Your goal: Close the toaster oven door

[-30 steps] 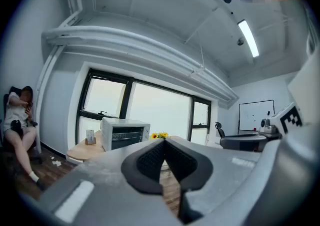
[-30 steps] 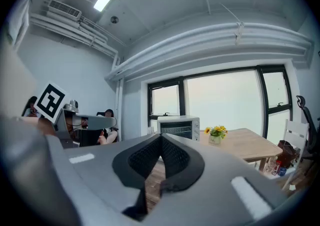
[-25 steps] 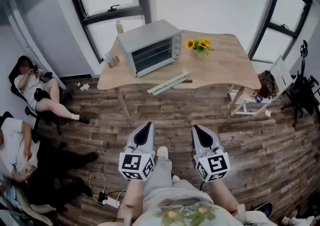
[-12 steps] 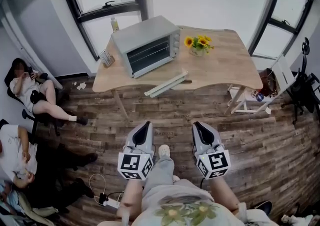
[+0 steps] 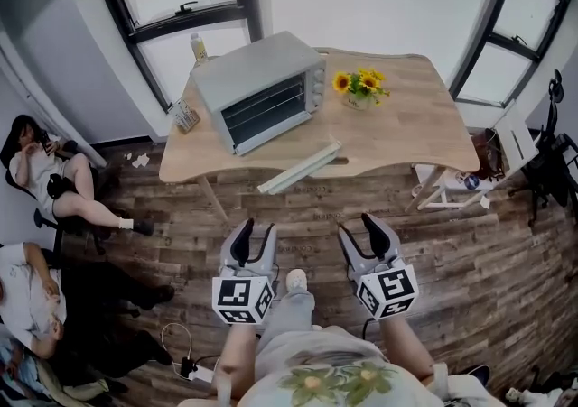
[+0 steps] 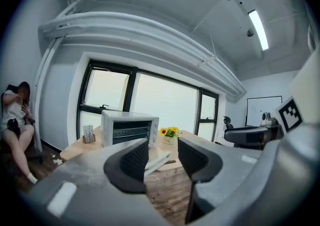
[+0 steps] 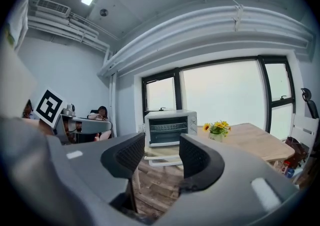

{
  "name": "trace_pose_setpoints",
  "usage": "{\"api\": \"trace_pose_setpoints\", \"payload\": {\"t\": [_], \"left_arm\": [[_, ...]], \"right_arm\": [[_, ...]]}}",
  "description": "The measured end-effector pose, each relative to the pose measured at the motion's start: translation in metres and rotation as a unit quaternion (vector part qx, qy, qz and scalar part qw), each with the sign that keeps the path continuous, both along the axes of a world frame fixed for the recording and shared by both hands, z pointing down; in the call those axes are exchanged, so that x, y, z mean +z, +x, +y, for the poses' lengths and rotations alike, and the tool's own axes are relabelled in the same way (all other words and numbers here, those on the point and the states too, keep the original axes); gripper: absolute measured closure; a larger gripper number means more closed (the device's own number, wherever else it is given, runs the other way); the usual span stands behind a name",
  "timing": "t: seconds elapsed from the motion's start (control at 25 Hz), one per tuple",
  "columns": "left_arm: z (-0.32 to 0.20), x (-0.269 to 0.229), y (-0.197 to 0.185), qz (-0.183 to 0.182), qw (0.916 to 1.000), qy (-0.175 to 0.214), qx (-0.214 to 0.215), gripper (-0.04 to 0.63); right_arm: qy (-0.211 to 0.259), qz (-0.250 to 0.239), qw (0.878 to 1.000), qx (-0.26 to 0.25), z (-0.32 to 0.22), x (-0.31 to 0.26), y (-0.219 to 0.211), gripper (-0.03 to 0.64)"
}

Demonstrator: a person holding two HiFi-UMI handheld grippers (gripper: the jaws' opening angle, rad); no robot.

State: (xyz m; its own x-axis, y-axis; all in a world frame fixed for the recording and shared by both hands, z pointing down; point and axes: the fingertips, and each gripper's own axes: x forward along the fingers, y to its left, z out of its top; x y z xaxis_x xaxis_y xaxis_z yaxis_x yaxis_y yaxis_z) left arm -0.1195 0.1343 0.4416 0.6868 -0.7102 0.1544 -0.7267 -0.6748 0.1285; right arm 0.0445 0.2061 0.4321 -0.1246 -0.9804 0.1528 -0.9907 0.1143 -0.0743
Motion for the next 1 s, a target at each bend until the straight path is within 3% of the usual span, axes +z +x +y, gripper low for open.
{"api": "trace_pose_setpoints", "payload": {"t": [0.36, 1.0], "left_arm": [[-0.057, 0.016, 0.007, -0.019, 0.9995, -0.022, 0.01, 0.347], [-0.13, 0.056, 0.002, -0.038, 0.9961, -0.076, 0.023, 0.336]], "right_arm": [[-0.03, 0.001, 1.0, -0.002, -0.056, 0.012, 0.011, 0.397], [-0.086, 0.009, 0.996, -0.004, -0.13, 0.046, 0.026, 0.397]]}}
